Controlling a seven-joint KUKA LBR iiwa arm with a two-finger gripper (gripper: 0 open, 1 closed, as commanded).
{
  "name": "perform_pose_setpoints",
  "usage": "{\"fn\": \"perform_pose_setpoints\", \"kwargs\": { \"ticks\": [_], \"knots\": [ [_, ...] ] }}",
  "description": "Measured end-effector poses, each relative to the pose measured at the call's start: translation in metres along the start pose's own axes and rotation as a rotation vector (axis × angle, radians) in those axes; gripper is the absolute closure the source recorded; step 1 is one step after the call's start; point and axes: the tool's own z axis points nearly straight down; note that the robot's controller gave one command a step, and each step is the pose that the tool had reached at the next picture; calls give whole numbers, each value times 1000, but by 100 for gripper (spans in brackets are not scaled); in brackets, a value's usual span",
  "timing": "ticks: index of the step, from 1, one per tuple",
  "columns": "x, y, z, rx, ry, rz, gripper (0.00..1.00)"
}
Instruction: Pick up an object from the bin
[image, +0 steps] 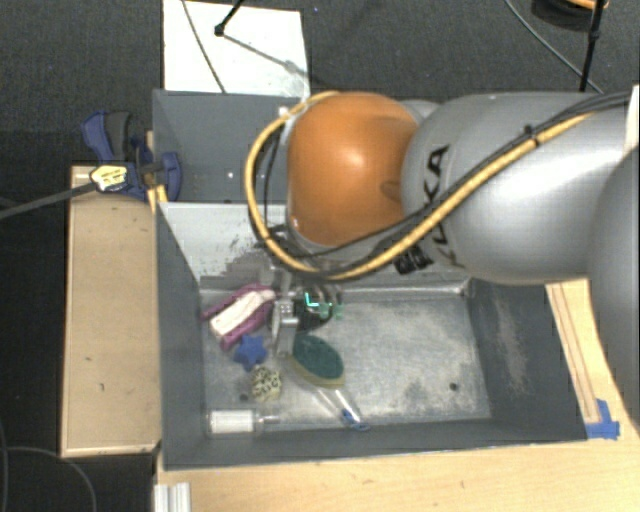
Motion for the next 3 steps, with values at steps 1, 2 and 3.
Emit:
{"fn": "perform_pose_setpoints", "kwargs": {
  "ticks": [1,2,3],
  "knots": [
    [-24,-42,159,-5,-20,82,0],
    [12,17,156,-2,-16,-6,0],
    [-13,5,157,-4,-18,44,0]
  ]
}}
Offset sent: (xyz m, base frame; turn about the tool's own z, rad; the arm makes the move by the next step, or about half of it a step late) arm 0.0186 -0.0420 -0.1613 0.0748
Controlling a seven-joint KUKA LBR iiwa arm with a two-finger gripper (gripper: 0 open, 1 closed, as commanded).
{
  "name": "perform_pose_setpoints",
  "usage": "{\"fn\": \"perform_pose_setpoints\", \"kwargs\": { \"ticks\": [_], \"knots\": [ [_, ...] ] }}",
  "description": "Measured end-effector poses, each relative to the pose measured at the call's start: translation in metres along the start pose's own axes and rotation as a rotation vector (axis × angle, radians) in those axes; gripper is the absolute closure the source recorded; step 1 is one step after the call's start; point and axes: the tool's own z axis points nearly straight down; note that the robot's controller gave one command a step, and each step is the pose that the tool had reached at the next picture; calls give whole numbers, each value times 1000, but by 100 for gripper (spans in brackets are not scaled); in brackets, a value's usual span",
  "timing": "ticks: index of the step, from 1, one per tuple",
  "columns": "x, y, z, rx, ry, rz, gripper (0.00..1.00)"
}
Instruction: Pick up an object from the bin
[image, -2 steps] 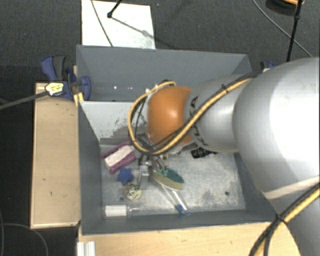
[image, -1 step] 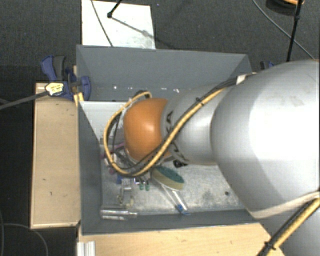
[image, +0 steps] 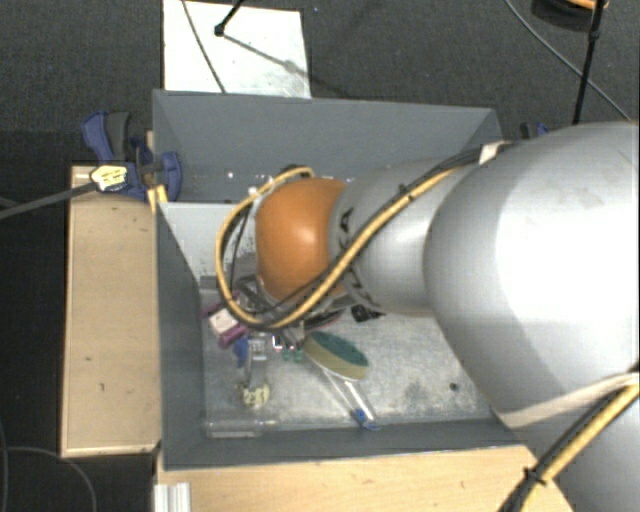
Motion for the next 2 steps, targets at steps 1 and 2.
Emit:
{"fn": "perform_pose_setpoints", "kwargs": {
  "ticks": [1,2],
  "knots": [
    [-3,1,-6,-2,-7,4,100],
    [22,16,-174,-2,3,-13,100]
  ]
}}
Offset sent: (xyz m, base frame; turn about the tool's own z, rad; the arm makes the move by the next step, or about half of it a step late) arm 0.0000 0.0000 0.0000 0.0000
